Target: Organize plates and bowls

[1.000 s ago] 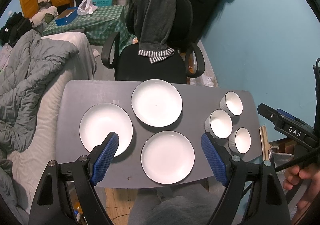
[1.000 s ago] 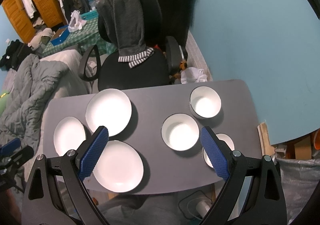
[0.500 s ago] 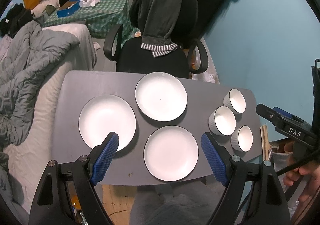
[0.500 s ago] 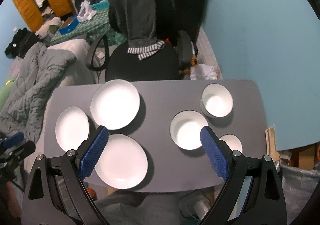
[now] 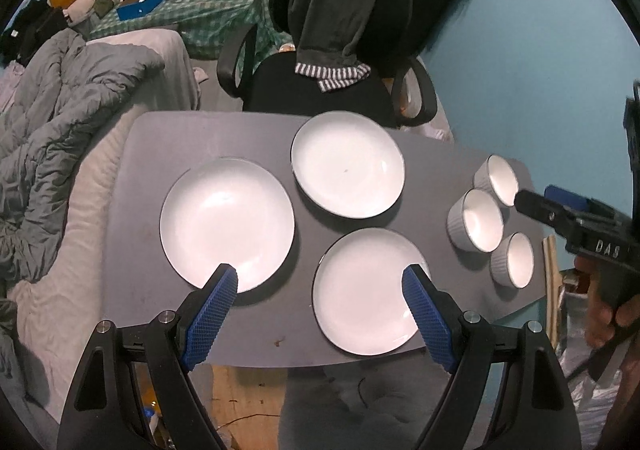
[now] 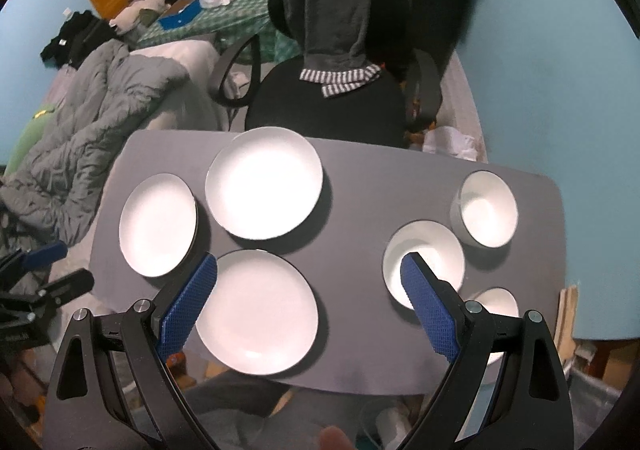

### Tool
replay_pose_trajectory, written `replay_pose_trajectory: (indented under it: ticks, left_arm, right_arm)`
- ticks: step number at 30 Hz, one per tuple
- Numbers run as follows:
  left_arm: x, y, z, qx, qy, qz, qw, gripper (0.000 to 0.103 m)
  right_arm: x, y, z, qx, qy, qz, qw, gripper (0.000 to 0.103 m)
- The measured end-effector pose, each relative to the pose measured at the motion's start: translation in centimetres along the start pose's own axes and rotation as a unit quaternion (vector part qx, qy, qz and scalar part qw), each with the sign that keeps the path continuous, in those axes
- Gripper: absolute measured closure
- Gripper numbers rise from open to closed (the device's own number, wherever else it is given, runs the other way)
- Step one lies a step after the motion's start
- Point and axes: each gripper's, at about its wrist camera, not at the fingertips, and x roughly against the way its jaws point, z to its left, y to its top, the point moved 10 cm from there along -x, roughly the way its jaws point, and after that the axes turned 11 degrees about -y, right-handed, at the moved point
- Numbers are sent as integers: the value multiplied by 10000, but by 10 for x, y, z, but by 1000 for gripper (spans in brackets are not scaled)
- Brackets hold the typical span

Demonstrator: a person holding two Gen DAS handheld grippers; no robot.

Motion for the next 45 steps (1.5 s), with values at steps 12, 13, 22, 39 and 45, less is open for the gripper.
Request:
replay_pose_trajectory:
  ticks: [12,13,22,39,45]
  left_arm:
    - [-53,-31,11,-268,46,360,9990,17]
    - [-56,-32,12,-272,90,397,9988,17]
    - [-94,-50,22,-341,118,686,9970,17]
    - [-147,-78,35,-81,18,1043,9945,17]
    - [-157,-81,38,74,10,1124,9936,17]
  right_arm:
    - [-74,-39,17,22,315,761,9966,12]
    - [-78,-42,18,42,335,804,9962,12]
    - [-110,-61,24,90,561,1045,9929,12]
    - [-158,-94,16,257,446,1401,9888,24]
    - [-163,-100,15,342,556,1562,9856,39]
